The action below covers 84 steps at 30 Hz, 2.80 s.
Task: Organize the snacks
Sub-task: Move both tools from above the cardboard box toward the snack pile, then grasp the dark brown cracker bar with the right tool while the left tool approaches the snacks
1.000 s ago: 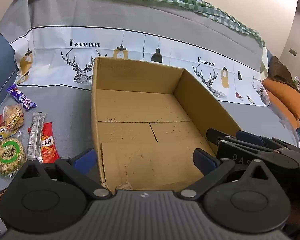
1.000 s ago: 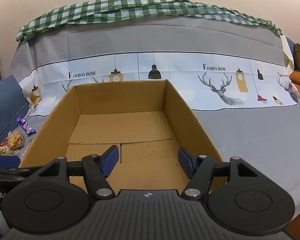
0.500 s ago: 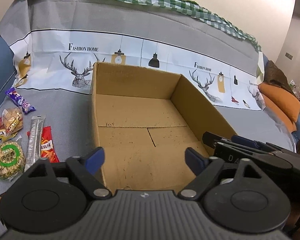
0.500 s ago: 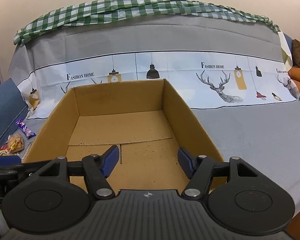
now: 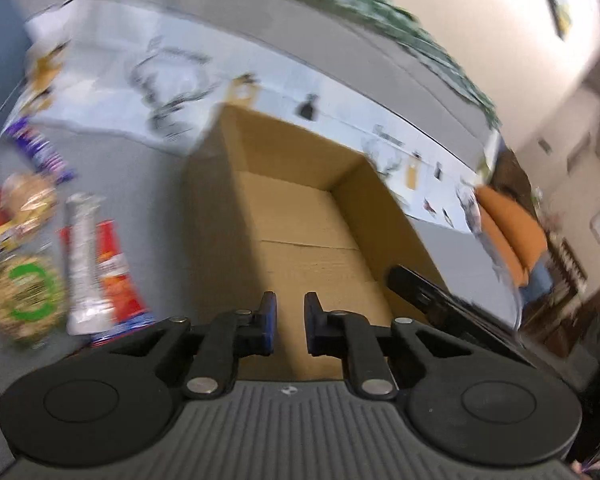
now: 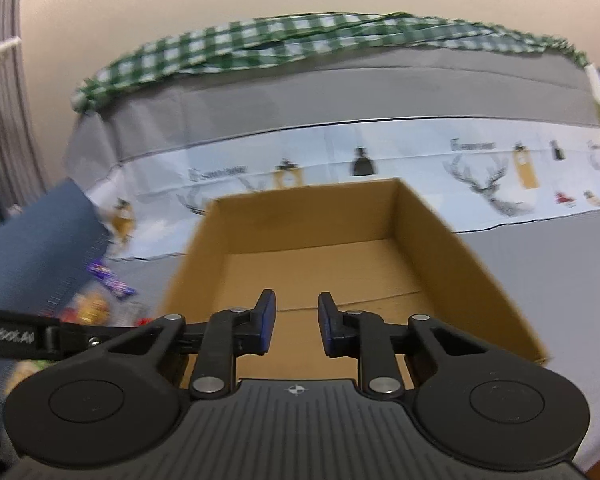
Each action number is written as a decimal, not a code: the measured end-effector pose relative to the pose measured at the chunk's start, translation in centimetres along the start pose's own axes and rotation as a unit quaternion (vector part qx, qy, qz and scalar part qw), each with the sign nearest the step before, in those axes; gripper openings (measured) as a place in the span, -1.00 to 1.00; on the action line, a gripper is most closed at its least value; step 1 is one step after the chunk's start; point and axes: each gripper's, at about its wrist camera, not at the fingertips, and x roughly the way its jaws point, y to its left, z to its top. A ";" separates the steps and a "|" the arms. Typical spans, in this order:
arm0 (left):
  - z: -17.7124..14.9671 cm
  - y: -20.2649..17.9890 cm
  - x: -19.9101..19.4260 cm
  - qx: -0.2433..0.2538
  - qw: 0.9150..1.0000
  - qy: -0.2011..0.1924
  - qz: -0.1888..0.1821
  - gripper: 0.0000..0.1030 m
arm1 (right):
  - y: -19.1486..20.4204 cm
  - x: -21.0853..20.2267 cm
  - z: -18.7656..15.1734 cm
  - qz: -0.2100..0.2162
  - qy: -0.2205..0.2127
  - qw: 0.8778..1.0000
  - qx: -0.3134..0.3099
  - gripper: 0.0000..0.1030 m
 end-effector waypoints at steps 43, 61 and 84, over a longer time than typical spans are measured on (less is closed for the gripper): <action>-0.5 16.6 -1.3 -0.182 0.962 0.012 0.201 -0.86 | 18.4 11.6 -9.6 0.045 0.241 0.966 -0.080 -0.27; -1.2 16.0 -5.3 -0.219 0.959 -0.085 0.159 -0.08 | 20.7 12.3 -10.6 0.115 0.261 0.954 -0.091 0.85; 0.0 11.8 -1.5 -0.063 0.957 -0.034 0.280 0.06 | 17.2 9.3 -11.5 0.164 0.252 0.932 -0.202 0.71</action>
